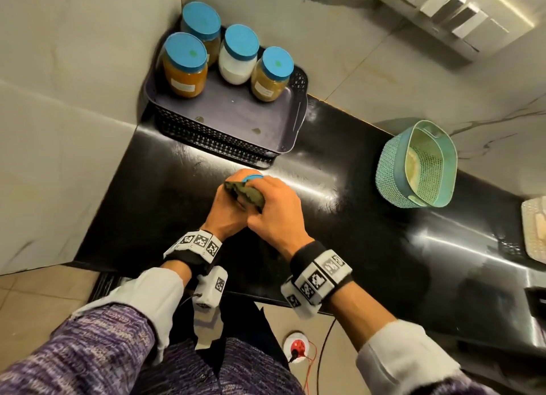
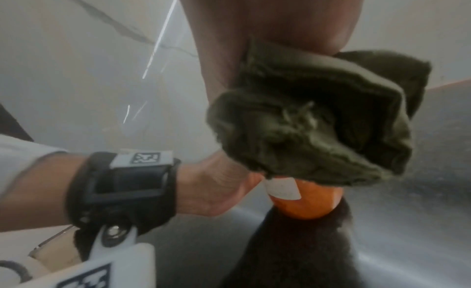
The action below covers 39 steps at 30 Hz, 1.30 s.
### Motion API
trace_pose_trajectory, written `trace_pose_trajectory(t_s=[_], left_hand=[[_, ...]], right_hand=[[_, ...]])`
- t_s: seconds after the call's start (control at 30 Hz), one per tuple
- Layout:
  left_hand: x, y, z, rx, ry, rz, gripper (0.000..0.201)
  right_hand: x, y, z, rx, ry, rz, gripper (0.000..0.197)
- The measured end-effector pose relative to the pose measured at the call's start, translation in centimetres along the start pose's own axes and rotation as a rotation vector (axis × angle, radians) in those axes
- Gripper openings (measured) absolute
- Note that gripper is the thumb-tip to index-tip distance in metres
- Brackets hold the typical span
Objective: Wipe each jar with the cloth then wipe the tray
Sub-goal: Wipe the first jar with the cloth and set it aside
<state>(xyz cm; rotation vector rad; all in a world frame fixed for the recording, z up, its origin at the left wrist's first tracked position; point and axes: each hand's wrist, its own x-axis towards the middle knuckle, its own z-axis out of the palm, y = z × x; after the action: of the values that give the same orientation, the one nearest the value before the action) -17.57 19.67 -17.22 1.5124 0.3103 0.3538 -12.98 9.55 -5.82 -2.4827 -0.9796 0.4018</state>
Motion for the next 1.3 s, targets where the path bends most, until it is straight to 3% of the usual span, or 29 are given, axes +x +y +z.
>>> trace_pose_trajectory(t_s=[0.07, 0.13, 0.2, 0.3, 0.4, 0.5, 0.6, 0.73, 0.83, 0.9, 1.07, 1.17, 1.23, 1.3], left_hand=[[0.1, 0.1, -0.1, -0.018, 0.040, -0.067, 0.053], [0.2, 0.2, -0.1, 0.029, 0.032, -0.042, 0.062], [0.4, -0.1, 0.1, 0.034, -0.024, 0.010, 0.060], [0.0, -0.4, 0.1, 0.031, -0.023, 0.053, 0.048], [-0.3, 0.0, 0.1, -0.018, -0.009, -0.071, 0.033], [-0.2, 1.1, -0.1, 0.061, -0.003, -0.095, 0.048], [-0.2, 1.0, -0.2, 0.074, -0.039, -0.006, 0.061], [-0.4, 0.3, -0.4, 0.061, -0.033, -0.022, 0.051], [-0.3, 0.7, -0.4, 0.043, 0.004, -0.098, 0.051], [-0.1, 2.0, -0.1, 0.071, 0.008, -0.079, 0.051], [-0.3, 0.9, 0.2, 0.086, -0.029, -0.128, 0.045], [-0.6, 0.9, 0.0, 0.078, -0.014, -0.232, 0.041], [-0.3, 2.2, 0.4, 0.109, 0.008, -0.205, 0.034], [-0.2, 2.9, 0.7, 0.093, -0.001, -0.164, 0.044]], right_hand=[[1.1, 0.8, -0.4, -0.038, 0.035, 0.045, 0.036], [1.3, 1.6, -1.2, -0.087, 0.062, 0.144, 0.023], [0.1, 1.8, -1.6, -0.118, 0.068, 0.189, 0.014], [-2.6, 0.2, -1.0, -0.098, -0.037, 0.158, 0.017], [0.3, -1.3, -0.8, -0.012, -0.033, 0.098, 0.018], [3.5, -0.4, -1.8, -0.089, 0.019, 0.187, 0.011], [0.6, 1.1, -2.8, -0.089, 0.053, 0.272, 0.011], [-2.8, -1.3, -1.5, -0.083, -0.101, 0.207, 0.017], [1.0, -1.4, -1.4, -0.092, -0.042, 0.209, 0.016], [2.4, -0.6, -2.3, -0.093, 0.000, 0.265, 0.012], [-1.9, -1.8, -1.8, -0.093, -0.063, 0.293, 0.015], [0.1, -2.5, -1.6, -0.038, -0.048, 0.253, 0.018], [2.2, -1.6, -2.1, -0.049, -0.017, 0.255, 0.015], [2.1, -0.4, -2.7, -0.073, 0.010, 0.286, 0.013]])
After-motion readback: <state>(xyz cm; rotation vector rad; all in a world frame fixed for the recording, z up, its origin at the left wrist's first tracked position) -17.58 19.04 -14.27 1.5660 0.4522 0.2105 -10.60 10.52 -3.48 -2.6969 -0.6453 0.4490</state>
